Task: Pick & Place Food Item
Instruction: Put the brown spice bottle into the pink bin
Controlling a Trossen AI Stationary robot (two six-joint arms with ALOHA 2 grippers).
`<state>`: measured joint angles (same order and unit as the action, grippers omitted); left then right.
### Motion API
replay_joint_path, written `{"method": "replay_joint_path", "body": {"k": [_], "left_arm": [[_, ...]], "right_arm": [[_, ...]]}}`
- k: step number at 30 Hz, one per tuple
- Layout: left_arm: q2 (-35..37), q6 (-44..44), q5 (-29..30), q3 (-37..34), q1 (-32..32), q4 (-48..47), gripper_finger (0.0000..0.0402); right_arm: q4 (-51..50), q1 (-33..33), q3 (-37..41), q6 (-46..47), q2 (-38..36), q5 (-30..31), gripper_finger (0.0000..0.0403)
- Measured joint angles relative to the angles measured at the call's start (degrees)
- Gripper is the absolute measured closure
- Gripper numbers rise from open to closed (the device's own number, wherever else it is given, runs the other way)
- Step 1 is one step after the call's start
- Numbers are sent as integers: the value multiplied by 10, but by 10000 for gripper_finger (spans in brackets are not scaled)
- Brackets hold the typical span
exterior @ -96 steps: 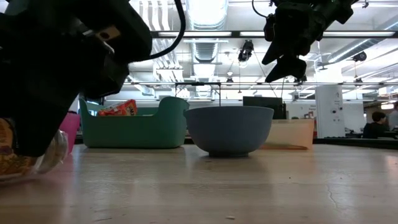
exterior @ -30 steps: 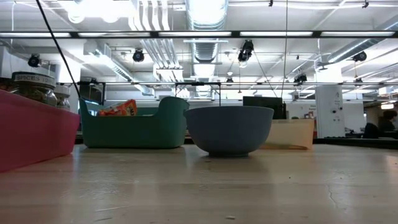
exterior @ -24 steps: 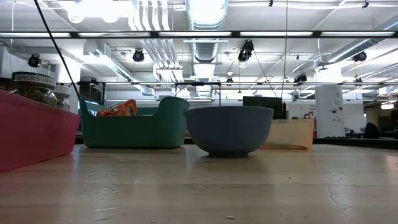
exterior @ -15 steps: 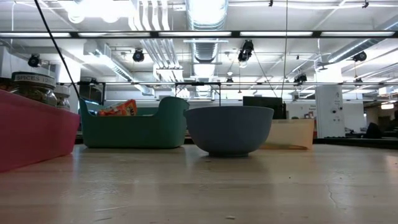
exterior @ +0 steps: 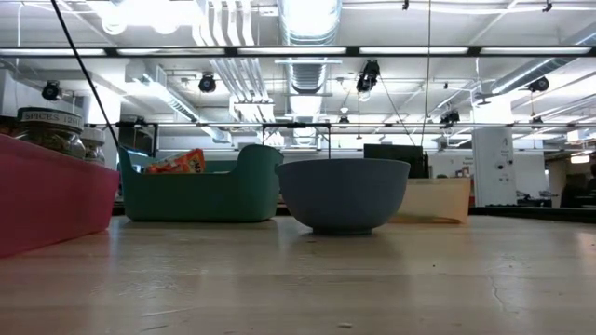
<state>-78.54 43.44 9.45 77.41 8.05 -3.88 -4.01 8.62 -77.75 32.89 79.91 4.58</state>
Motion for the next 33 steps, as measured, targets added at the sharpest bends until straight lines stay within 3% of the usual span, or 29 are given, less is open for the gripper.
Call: {"method": "replay_joint_path", "body": {"k": [11, 23, 30, 33], "left_arm": [[-2, -6, -10, 0, 0, 1, 223], [-9, 7, -24, -2, 1, 2, 223], [-14, 7, -28, -2, 1, 8, 223], [-14, 2, -25, -2, 1, 12, 223]], "right_arm": [[-5, -2, -16, -7, 12, 1, 189], [-3, -2, -16, -20, 13, -7, 115], [-17, -2, -16, -14, 12, -1, 173], [-17, -2, -17, -10, 11, 2, 179]]}}
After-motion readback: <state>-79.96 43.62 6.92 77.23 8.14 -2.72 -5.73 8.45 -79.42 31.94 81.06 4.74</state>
